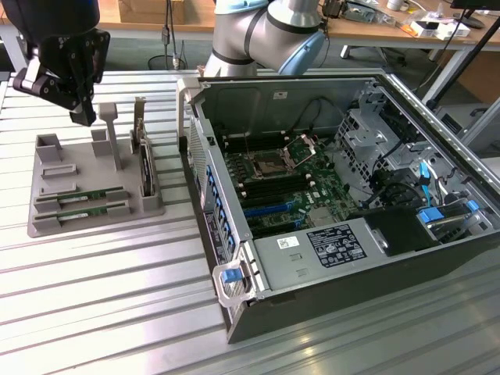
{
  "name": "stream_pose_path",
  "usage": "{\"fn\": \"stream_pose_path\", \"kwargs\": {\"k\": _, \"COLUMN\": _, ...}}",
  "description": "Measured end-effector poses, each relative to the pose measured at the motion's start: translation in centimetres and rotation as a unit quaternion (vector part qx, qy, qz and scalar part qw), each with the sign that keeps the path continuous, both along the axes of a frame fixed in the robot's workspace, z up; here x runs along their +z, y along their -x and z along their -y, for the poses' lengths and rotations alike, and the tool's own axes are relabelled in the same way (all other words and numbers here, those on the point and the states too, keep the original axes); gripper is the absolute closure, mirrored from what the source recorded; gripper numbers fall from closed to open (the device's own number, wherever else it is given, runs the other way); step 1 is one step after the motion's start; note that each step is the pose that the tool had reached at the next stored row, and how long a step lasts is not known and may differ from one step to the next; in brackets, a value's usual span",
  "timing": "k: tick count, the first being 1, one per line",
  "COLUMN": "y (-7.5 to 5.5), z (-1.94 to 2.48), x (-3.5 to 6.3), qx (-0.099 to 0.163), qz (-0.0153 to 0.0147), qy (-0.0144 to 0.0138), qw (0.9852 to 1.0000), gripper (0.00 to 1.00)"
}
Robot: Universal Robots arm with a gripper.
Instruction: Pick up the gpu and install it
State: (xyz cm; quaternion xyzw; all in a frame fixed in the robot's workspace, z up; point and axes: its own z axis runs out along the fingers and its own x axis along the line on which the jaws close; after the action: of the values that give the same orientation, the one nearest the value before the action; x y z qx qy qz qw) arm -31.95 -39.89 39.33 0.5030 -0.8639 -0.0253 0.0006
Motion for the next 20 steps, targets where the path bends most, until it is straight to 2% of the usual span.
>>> {"fn": "stream_pose_path", "kwargs": {"k": 8, "y": -0.01, "z": 0.0, "x": 0.0, "qx": 0.03, "qz": 0.0, "qy": 0.0, "qw": 0.9996, "gripper": 0.89}}
{"fn": "stream_pose_path", "kwargs": {"k": 20, "y": -0.06, "z": 0.0, "x": 0.0, "qx": 0.075, "qz": 0.0, "qy": 0.0, "qw": 0.9972, "gripper": 0.89}}
